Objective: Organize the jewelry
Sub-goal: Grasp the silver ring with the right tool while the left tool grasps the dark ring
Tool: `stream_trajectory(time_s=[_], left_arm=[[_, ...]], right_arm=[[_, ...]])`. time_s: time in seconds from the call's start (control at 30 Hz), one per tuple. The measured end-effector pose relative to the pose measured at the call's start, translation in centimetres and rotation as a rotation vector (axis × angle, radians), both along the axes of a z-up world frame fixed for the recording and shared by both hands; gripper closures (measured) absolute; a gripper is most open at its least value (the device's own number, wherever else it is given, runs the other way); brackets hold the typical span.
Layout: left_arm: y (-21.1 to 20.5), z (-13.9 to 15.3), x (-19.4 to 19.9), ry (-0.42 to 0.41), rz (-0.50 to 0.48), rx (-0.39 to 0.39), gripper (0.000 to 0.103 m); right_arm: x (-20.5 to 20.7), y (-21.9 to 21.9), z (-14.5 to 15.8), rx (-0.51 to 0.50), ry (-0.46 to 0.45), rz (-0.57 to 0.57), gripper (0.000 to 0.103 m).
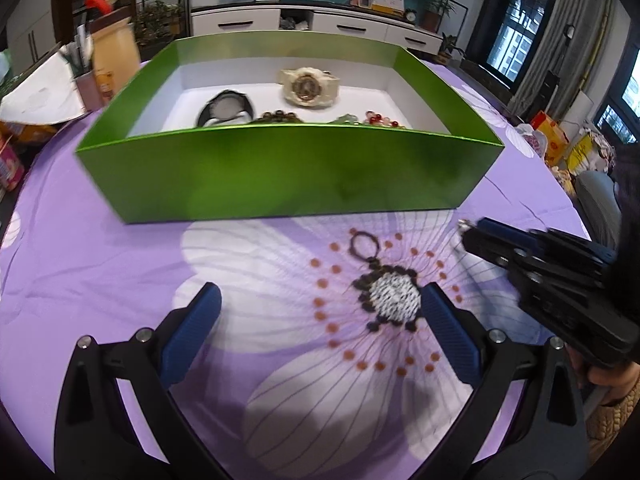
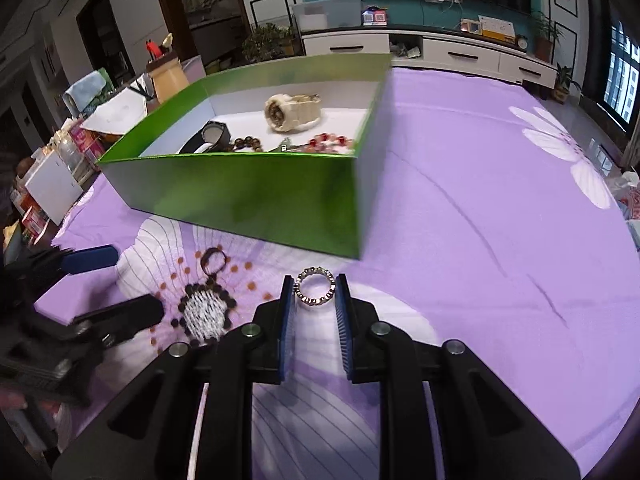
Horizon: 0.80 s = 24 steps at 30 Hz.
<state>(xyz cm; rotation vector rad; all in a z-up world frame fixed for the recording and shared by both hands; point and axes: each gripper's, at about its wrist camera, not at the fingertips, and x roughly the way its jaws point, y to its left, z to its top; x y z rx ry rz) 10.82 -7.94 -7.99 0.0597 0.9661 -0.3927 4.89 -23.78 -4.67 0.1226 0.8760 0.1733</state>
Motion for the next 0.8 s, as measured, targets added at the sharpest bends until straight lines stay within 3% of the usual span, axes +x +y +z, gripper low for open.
stream_trajectory(time_s=[0.17,0.3,0.47,0.6,0.8], left_arm=[[-1.7,-0.8,1.0,0.001,-0.022,0.016,0.023],[-2.9,-1.1,1.4,-0.023,-0.042,0.05,0.03],[-3.7,-1.1,1.3,-0.081,-0.068,0.098,0.063],[-3.8,-1.0,1.0,-0.094,-0.099,0.081,0.084],[-3.4,-1.0,0.9,-0.074,-0.092,0.06,0.084]], right_arm=[[-1.6,-1.5,0.5,0.022,-0.015,-0.012,0.083],[-2.2,-1.7,0.8,0.041,-0.032,-0.011,0.083],[-2.2,-1.6,1.2,0.056,-0.048,-0.006,0.083],[-2.2,-1.6,1.0,0.062,-0.047,-0.006,0.083],[-2.4,-1.8,1.1,0.067,-0.05,-0.009,0.083]])
